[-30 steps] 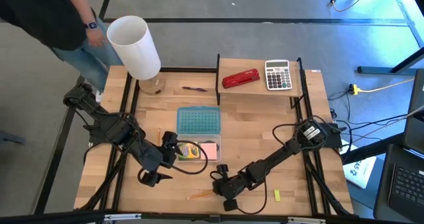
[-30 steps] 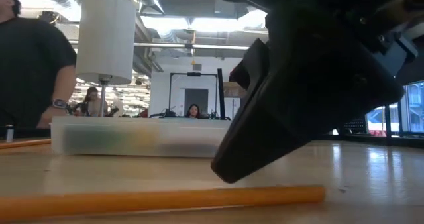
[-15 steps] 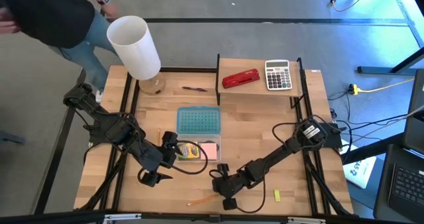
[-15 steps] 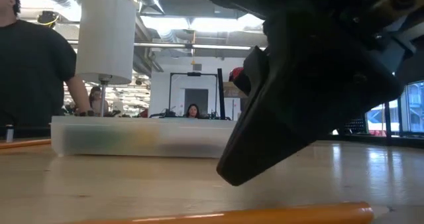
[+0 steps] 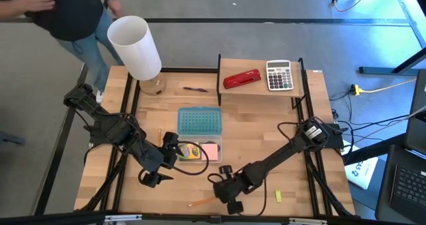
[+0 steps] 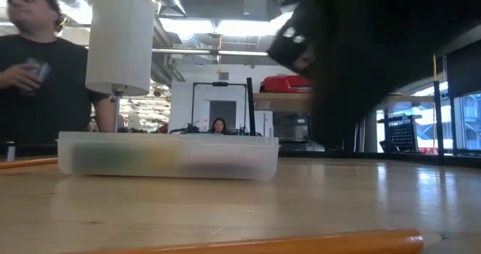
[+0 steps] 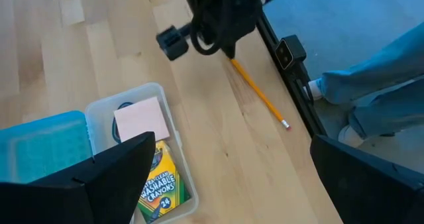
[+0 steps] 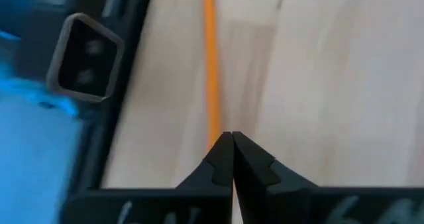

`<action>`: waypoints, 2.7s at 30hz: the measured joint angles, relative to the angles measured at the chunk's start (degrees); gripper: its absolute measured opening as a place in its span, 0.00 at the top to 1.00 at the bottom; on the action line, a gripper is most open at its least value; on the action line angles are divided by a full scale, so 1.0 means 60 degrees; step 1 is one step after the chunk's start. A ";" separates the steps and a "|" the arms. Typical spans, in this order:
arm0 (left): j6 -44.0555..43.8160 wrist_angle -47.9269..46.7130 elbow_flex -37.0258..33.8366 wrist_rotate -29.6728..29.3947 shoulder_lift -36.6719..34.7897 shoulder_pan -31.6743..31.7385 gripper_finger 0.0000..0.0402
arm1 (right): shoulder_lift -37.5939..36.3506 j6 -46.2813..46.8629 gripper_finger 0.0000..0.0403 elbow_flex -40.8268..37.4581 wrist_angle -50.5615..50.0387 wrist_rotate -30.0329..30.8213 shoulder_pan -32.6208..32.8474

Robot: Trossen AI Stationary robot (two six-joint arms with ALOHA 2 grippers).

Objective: Pack school essentials
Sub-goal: Put the yellow pencil into the blue supply box

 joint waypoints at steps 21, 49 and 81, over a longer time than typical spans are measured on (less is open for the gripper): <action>0.0517 -0.0004 0.0000 0.0000 0.0000 -0.0058 0.01 | 0.0011 0.0642 0.69 0.0859 -0.0637 -0.1340 -0.0037; 0.0595 -0.0033 0.0000 -0.0132 0.0004 -0.0062 0.01 | 0.0991 -0.1910 0.58 0.0852 0.1631 0.0775 0.0280; 0.0590 -0.0033 0.0000 -0.0186 0.0004 -0.0062 0.01 | 0.1596 -0.1860 0.62 0.0848 0.1696 0.0837 0.0156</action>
